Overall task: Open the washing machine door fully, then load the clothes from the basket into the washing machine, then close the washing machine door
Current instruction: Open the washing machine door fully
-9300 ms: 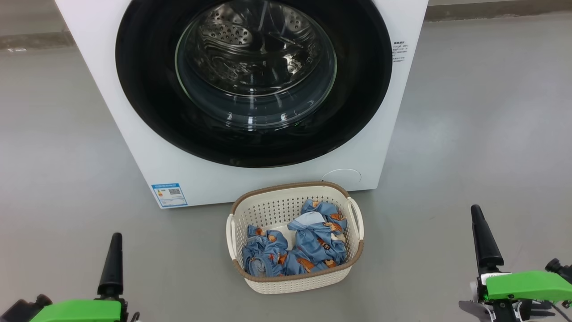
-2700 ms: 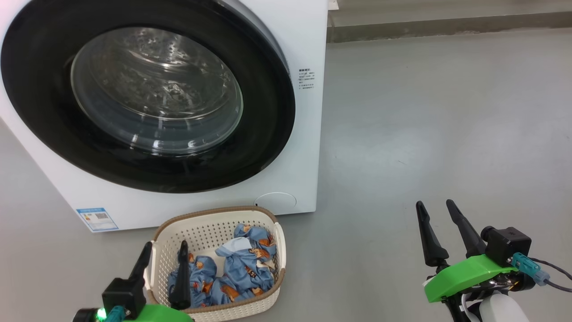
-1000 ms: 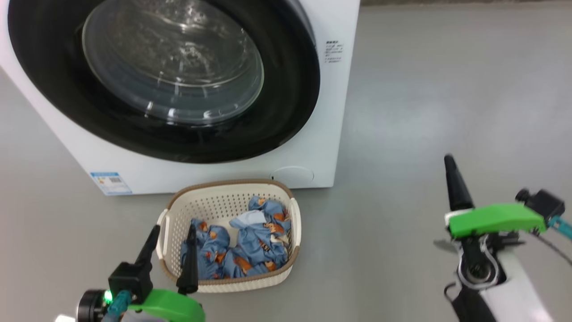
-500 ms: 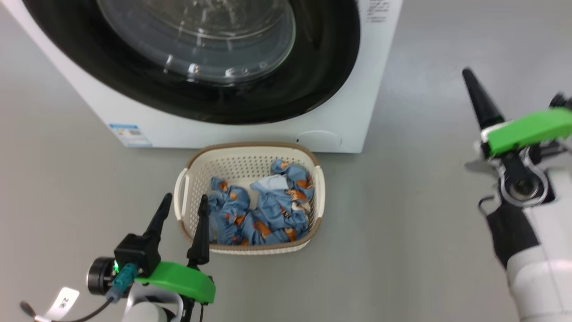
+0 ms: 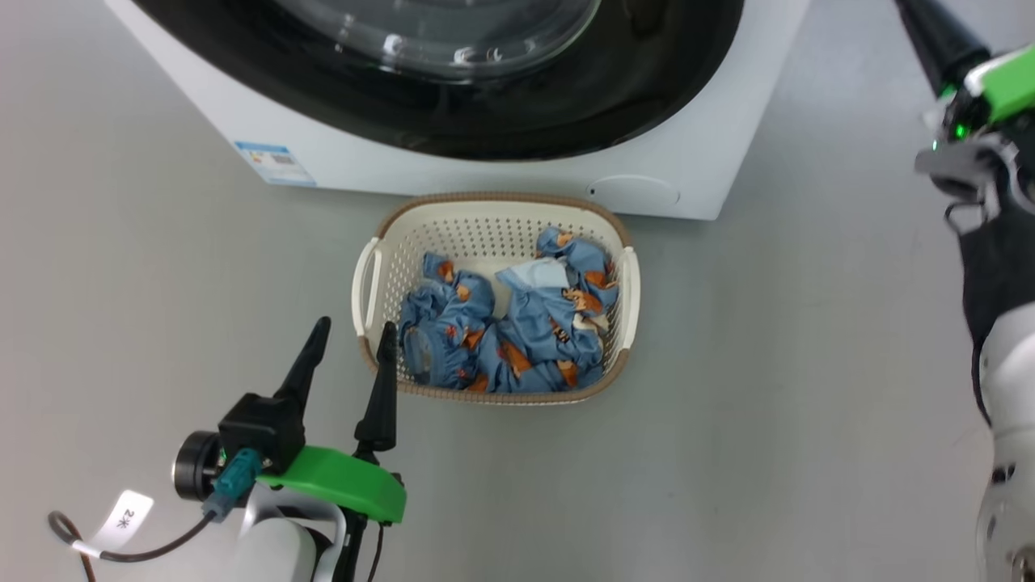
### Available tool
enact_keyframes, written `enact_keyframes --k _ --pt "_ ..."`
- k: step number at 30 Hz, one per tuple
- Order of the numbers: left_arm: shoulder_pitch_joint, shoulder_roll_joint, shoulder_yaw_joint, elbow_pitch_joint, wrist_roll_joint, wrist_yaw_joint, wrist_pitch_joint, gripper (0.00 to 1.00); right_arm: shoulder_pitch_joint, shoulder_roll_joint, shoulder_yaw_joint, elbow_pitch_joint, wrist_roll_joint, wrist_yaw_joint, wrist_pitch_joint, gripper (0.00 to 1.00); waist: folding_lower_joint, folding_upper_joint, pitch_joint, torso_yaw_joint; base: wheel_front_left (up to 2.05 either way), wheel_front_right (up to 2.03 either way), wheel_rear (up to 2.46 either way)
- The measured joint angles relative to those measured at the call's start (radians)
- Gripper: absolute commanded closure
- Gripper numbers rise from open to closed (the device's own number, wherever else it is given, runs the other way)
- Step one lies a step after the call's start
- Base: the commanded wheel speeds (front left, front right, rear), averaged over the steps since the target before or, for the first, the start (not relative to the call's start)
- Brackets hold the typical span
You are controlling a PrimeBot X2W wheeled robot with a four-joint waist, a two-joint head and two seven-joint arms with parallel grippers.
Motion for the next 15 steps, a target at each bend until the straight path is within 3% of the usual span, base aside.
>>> enact_keyframes --k 15 --pt "-0.039 -0.004 -0.043 0.0 -0.009 0.001 0.0 0.0 -0.271 -0.004 -0.044 0.222 -0.01 0.0 0.147 1.0 0.0 0.0 0.073 0.056 0.0 0.0 0.0"
